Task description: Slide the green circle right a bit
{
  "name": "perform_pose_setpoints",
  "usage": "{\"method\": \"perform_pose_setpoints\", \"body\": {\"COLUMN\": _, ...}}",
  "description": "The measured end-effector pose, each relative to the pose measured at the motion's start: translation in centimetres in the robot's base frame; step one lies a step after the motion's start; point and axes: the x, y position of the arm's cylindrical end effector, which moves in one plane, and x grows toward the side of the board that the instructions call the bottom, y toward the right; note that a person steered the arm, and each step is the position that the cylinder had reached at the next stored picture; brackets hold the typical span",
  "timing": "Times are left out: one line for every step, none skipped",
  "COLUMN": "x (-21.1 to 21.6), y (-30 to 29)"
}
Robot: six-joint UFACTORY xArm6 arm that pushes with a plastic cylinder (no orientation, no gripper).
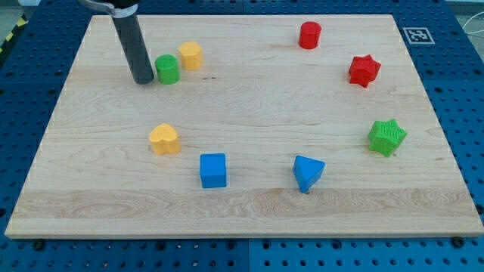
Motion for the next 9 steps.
{"method": "perform_pose_setpoints", "body": {"x": 0.2, "y": 0.3}}
{"method": "perform_pose_setpoints", "body": {"x": 0.2, "y": 0.3}}
{"method": "perform_pose_setpoints", "body": {"x": -0.2, "y": 0.3}}
{"method": "perform_pose_setpoints", "body": {"x": -0.5, "y": 0.3}}
{"method": "perform_pose_setpoints", "body": {"x": -0.5, "y": 0.4}}
{"method": "perform_pose_setpoints", "body": {"x": -0.5, "y": 0.4}}
{"method": "perform_pose_setpoints", "body": {"x": -0.5, "y": 0.6}}
{"method": "perform_pose_setpoints", "body": {"x": -0.5, "y": 1.2}}
{"method": "perform_pose_setpoints", "body": {"x": -0.5, "y": 1.6}}
